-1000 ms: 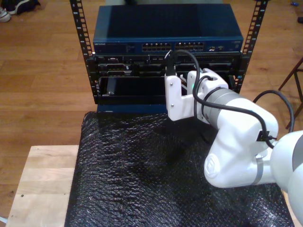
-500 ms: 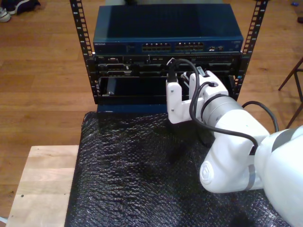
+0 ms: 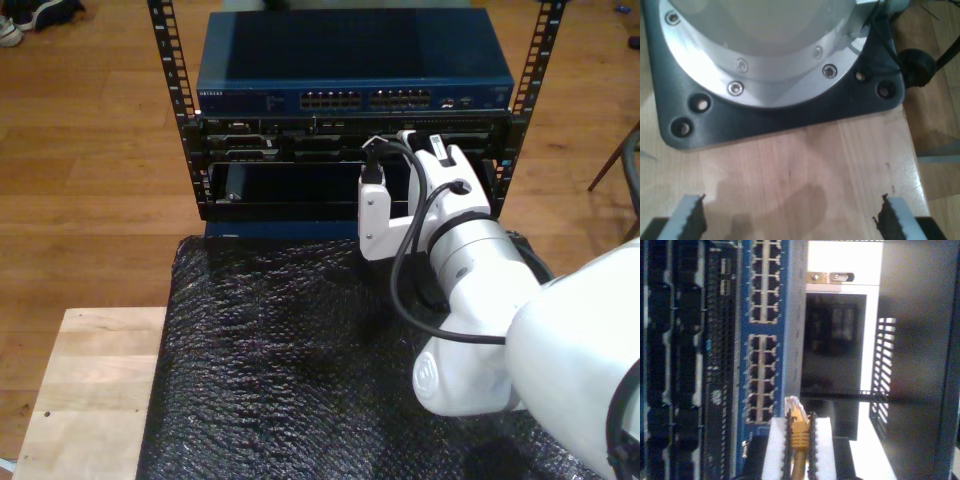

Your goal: Grab the cable and plug it in

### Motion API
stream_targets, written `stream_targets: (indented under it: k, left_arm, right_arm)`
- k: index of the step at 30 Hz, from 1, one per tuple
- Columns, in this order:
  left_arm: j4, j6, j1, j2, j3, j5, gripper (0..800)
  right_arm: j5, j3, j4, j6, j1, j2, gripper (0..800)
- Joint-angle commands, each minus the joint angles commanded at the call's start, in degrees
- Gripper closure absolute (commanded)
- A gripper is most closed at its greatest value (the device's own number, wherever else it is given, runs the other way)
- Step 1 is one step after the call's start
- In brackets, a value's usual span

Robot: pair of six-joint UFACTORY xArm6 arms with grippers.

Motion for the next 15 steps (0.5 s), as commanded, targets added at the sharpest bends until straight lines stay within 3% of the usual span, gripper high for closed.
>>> stream_targets:
  k: [15]
  left_arm:
    - [0.00,0.00,0.00,0.00,0.00,0.00,0]
  right_arm:
    - [-2.11,-10.81,0.62,0.35,-1.23,10.37,800]
